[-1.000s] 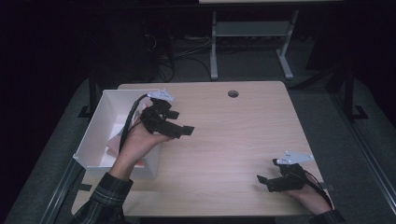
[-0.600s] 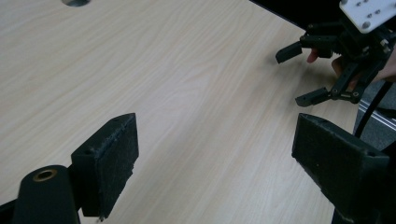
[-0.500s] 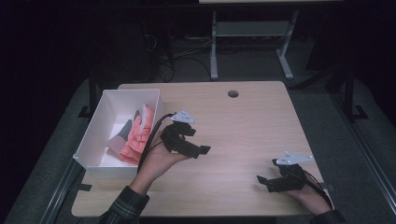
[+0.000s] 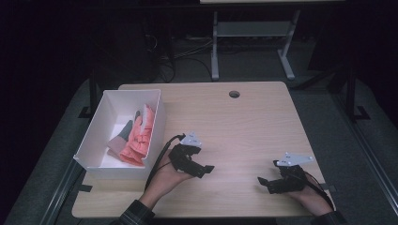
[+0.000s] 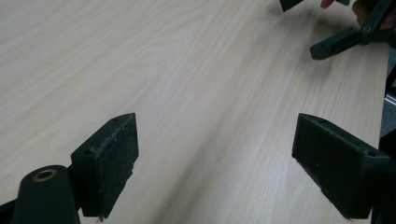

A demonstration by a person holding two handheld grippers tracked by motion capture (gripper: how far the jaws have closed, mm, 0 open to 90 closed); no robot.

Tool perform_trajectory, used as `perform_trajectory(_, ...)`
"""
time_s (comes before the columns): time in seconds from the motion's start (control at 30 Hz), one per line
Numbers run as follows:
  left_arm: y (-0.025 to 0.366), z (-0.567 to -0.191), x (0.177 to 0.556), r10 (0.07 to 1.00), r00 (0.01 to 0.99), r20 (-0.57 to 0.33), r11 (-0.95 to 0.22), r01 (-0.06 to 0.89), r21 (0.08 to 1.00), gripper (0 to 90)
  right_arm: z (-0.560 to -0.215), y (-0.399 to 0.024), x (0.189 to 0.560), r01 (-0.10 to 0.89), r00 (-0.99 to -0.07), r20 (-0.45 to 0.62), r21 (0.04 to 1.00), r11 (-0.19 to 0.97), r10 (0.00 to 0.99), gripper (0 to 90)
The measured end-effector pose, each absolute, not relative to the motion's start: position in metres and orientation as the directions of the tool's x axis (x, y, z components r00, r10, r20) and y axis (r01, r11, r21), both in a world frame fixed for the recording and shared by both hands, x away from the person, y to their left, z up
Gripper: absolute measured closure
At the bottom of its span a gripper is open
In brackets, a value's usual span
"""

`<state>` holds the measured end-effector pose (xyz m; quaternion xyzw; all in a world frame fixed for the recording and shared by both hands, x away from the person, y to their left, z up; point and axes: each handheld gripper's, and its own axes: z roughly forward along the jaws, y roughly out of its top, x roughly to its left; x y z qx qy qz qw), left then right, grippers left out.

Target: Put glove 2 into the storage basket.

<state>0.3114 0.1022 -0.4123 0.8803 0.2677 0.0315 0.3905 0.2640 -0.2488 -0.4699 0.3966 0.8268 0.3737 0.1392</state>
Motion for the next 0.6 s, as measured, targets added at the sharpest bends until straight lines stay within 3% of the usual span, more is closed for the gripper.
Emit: perform_trajectory(0.6,0.104,-0.452,0.298,0.469,0.880,-0.078,-0.673,0.413,0.614,14.2,-0.471,-0.246,0.263,0.549,-0.662,0.055,0.714,0.434,0.747,8.9)
